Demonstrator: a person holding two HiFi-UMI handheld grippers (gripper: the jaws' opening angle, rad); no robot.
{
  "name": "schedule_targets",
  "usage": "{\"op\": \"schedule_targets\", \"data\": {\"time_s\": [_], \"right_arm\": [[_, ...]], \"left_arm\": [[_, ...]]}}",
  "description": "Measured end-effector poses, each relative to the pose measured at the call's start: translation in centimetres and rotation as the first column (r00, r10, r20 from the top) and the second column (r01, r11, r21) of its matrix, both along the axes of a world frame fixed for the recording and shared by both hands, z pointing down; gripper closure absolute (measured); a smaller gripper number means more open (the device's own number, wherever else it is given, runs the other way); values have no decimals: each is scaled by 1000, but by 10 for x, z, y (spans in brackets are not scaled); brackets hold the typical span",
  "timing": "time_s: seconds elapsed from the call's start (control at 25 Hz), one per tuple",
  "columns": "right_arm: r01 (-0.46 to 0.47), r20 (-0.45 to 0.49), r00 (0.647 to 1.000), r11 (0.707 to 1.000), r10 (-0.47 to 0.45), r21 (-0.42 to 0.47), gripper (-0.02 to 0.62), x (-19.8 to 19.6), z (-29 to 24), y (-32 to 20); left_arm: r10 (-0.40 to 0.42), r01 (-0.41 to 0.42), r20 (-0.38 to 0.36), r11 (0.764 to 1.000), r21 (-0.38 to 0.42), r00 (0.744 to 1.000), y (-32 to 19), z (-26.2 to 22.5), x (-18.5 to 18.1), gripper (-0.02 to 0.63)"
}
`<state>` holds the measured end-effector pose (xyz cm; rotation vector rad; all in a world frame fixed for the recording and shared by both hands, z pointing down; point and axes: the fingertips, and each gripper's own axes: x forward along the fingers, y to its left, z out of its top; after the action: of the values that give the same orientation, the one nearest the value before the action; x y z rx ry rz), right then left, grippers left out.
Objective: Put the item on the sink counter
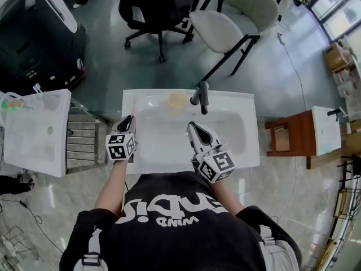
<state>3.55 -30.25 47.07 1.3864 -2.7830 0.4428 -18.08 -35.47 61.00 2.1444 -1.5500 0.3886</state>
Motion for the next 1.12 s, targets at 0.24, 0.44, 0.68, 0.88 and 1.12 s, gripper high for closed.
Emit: {"op": "schedule_targets", "data": {"time_s": [0.24,0.44,0.68,0.88,1.12], "right_arm": [[-10,-2,1000,1000,10,-5,575,1,1,-4],[-5,-5,1000,1000,5,-12,577,-3,3,-6],[-6,-7,1000,1000,6,-17,577,-3,6,-8],[-9,-7,1000,1000,9,-22,575,-2,8,-10],[-10,-7,1000,1000,10,-25,577,-1,8,-12]], "left_arm": [[9,-8,18,999,-52,1000,-11,24,-3,543],[7,-5,26,996,-92,1000,-15,39,-5,543],[7,-1,44,991,-132,999,-19,56,-6,543],[15,-4,63,987,-158,998,-22,65,-5,543],[14,0,72,981,-192,997,-25,73,-3,543]]}}
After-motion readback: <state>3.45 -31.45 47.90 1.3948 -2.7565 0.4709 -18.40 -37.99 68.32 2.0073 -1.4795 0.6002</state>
